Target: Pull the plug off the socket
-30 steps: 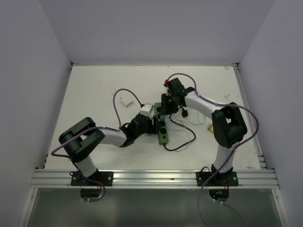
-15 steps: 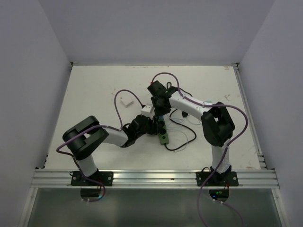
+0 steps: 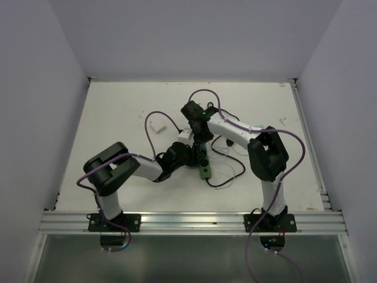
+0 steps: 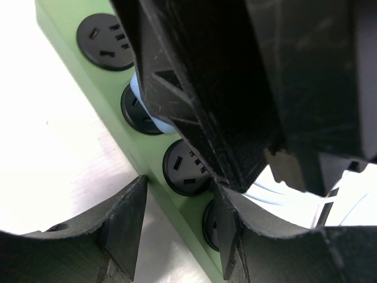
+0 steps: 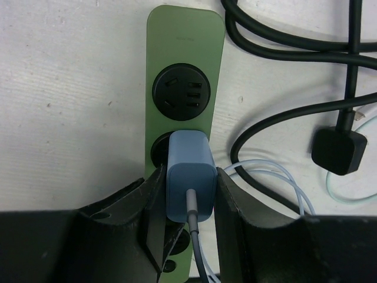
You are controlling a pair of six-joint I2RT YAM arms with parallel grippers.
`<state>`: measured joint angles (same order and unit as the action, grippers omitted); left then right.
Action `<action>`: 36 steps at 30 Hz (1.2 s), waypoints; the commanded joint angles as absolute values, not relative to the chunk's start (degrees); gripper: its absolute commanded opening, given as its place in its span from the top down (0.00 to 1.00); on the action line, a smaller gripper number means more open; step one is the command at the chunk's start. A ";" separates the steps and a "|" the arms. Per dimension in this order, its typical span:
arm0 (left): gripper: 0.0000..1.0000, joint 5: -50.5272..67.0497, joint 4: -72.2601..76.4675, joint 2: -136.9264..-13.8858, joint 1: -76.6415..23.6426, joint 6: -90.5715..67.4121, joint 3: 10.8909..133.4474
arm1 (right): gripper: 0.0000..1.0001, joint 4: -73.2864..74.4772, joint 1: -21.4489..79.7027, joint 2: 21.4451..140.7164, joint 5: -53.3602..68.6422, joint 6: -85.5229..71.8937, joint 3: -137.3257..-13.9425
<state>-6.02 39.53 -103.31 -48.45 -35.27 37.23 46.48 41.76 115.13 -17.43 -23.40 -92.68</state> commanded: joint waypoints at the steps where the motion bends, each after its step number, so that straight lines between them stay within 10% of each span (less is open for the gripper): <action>1: 0.50 -8.96 23.91 -108.72 -48.34 -31.81 37.53 | 1.00 50.09 44.47 113.82 -25.04 -19.07 -97.03; 12: 0.58 -9.84 21.18 -111.09 -48.69 -31.82 39.90 | 1.00 51.07 44.74 113.65 -24.44 -18.20 -96.95; 27: 0.63 -9.84 21.36 -111.53 -48.69 -31.99 39.55 | 1.00 29.98 30.07 101.51 8.87 -25.13 -75.06; 36: 0.63 -9.84 21.09 -112.24 -48.69 -31.90 40.25 | 1.00 41.37 36.64 105.37 -9.82 -20.74 -85.06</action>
